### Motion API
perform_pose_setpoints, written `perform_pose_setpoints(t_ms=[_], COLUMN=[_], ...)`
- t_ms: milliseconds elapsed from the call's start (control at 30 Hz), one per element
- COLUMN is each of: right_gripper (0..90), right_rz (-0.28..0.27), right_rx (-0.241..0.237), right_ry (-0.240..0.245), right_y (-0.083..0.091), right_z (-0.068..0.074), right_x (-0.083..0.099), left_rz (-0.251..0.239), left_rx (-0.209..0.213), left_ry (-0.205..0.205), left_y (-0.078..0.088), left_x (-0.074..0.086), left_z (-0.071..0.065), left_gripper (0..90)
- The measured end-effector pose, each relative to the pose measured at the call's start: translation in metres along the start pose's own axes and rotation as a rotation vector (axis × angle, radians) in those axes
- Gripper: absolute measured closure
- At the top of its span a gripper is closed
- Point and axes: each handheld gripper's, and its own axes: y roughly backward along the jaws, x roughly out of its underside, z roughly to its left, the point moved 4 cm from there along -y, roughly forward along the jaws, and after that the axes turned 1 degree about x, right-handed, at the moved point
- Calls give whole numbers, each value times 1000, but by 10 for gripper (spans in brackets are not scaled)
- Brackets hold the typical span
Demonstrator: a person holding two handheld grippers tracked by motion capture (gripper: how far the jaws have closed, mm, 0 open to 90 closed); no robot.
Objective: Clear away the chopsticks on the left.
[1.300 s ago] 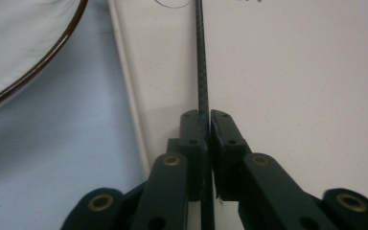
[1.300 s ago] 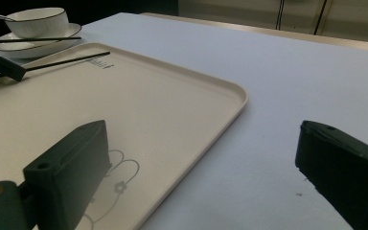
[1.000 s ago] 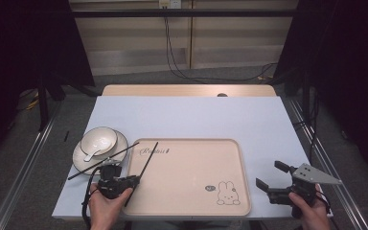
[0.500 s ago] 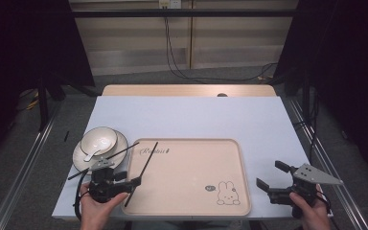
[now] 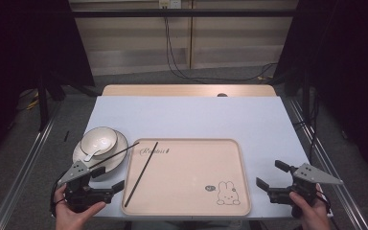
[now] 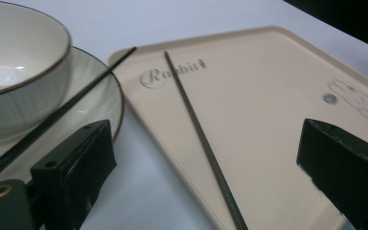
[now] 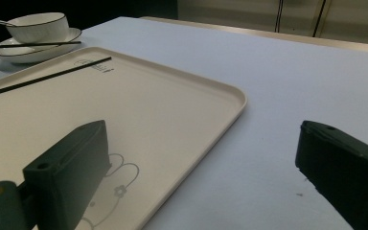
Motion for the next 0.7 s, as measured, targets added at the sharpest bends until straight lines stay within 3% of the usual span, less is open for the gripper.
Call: perform_pose_setpoints(t_ms=[33,167,233,400,467,533,700], right_gripper=[42,42,42,42,42,42,41], right_rz=[0,0,0,1,1,1,2], right_rx=[1,-2,0,2,2,1,1], right_ry=[1,1,0,0,0,0,0], right_y=[0,0,0,0,0,0,0], right_z=[0,0,0,0,0,0,0], right_x=[0,0,0,0,0,0,0], left_rz=[7,3,-3,2,1,-7,24], left_rx=[-8,28,34,38,40,9,30], left_ry=[-43,-93,-79,-98,-100,-103,-119], left_y=[3,16,25,40,43,46,47], left_x=[2,5,4,3,3,2,1], left_z=[0,8,16,35,42,50,69], left_gripper=[57,51,52,50,51,55,85])
